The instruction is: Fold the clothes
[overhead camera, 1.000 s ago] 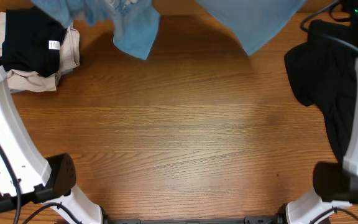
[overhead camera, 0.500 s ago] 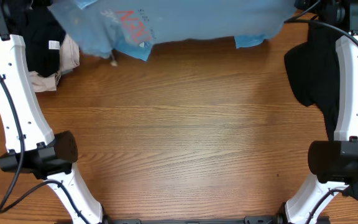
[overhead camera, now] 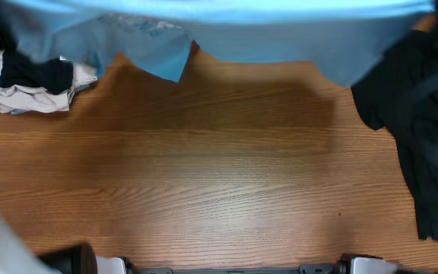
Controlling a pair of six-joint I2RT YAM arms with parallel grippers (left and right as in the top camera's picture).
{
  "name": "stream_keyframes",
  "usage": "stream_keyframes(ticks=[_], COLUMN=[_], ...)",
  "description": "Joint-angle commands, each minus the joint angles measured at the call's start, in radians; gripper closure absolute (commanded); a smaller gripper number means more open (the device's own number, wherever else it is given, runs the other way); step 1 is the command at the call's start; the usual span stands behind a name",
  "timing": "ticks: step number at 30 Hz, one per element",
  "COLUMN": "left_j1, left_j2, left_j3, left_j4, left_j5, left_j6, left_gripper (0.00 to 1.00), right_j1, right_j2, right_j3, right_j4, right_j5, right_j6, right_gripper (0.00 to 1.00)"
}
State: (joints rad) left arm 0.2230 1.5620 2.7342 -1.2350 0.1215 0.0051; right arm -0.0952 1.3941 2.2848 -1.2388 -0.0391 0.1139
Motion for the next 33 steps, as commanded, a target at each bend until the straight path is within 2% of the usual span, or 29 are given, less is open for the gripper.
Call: stream_keyframes(ticks=[1, 8, 16, 25, 30, 33], left_j1=[0.010, 0.010, 0.010, 0.010, 0.005, 0.003], left_j2=[-0.053, -0.050, 0.108, 0.307, 0.333, 0.322], left_j3=[0.006, 0.006, 0.006, 0.006, 0.006, 0.014], left_j4=[-0.002, 0.003, 0.073, 0.309, 0.465, 0.535], left_j5=[-0.033, -0.054, -0.054, -0.055, -0.133, -0.153], left_j6=[0.027, 0.056, 0.056, 0.039, 0.026, 0.058], left_gripper=[0.96, 0.96, 0.96, 0.96, 0.96, 0.96], right_j1=[-0.007, -0.007, -0.007, -0.007, -0.007, -0.007], right_j2=[-0.063, -0.112, 0.043, 0.266, 0.288, 0.283], right_j3=[0.008, 0.007, 0.007, 0.007, 0.011, 0.060], right_j4=[-0.018, -0.021, 0.056, 0.361, 0.533, 0.575], right_j5=[0.027, 0.068, 0.068, 0.065, 0.075, 0.075], right_j6=[-0.019, -0.044, -0.044, -0.086, -0.085, -0.085], right_gripper=[0.96, 0.96, 0.96, 0.96, 0.96, 0.96])
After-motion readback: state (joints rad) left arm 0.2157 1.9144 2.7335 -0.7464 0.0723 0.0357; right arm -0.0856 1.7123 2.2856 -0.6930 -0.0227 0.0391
